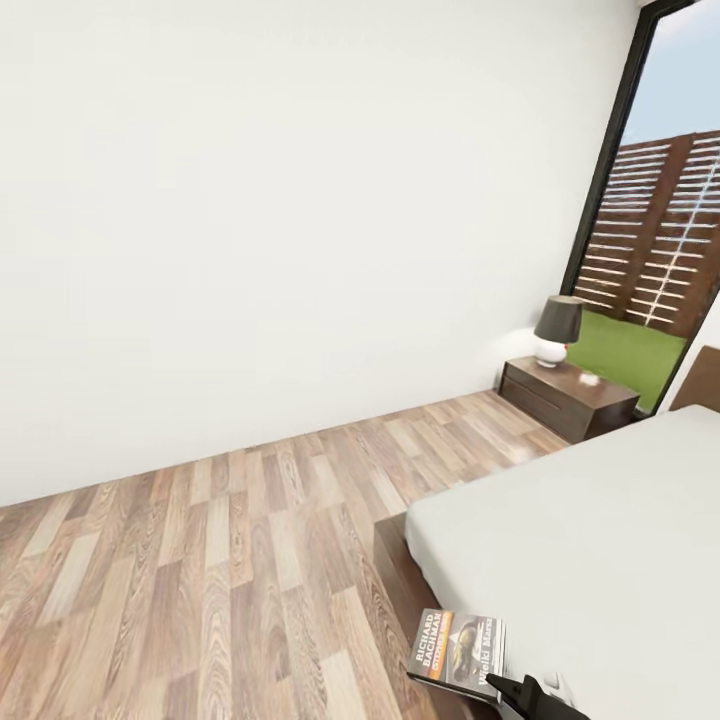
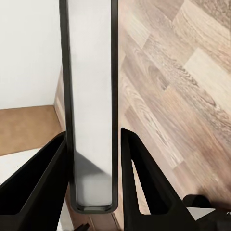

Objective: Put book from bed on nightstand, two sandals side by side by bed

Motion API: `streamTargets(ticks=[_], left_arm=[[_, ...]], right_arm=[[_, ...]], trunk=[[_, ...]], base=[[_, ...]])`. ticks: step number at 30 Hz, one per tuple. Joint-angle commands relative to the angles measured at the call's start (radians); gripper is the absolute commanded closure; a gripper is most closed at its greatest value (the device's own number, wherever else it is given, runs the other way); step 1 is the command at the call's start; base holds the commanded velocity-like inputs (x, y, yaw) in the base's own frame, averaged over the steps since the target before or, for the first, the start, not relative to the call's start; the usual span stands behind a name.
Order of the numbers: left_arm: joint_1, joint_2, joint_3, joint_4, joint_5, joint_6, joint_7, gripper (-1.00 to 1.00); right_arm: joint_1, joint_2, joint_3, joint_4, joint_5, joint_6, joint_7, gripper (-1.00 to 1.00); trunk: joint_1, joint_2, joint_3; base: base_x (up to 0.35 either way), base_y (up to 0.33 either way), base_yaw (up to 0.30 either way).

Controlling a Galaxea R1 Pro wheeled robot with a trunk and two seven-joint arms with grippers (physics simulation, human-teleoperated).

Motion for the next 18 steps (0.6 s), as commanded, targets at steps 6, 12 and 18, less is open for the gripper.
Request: streamTargets(ticks=[6,12,18], left_arm=[[-0.001,-0.001,-0.009,0.002,0.011,-0.003,-0.004,-1.00],[-0.001,-0.001,-0.009,0.002,0.010,-0.003,-0.004,-1.00],[-0.001,0.000,-0.009,0.002,0.010,-0.003,-0.004,-1.00]], right_arm=[[0.000,-0.001,0.004,-0.001,-0.012,0.008,0.002,1.00],[0.000,-0.001,0.004,-0.001,-0.012,0.007,0.002,1.00],[0.000,-0.001,0.004,-0.001,-0.012,0.007,0.002,1.00]], trunk=[[0.000,-0.001,-0.001],[0.000,-0.001,-0.001],[0.000,-0.001,-0.001]], base=[[0.000,0.000,0.294],[0.000,0.000,0.294],[0.000,0.000,0.294]])
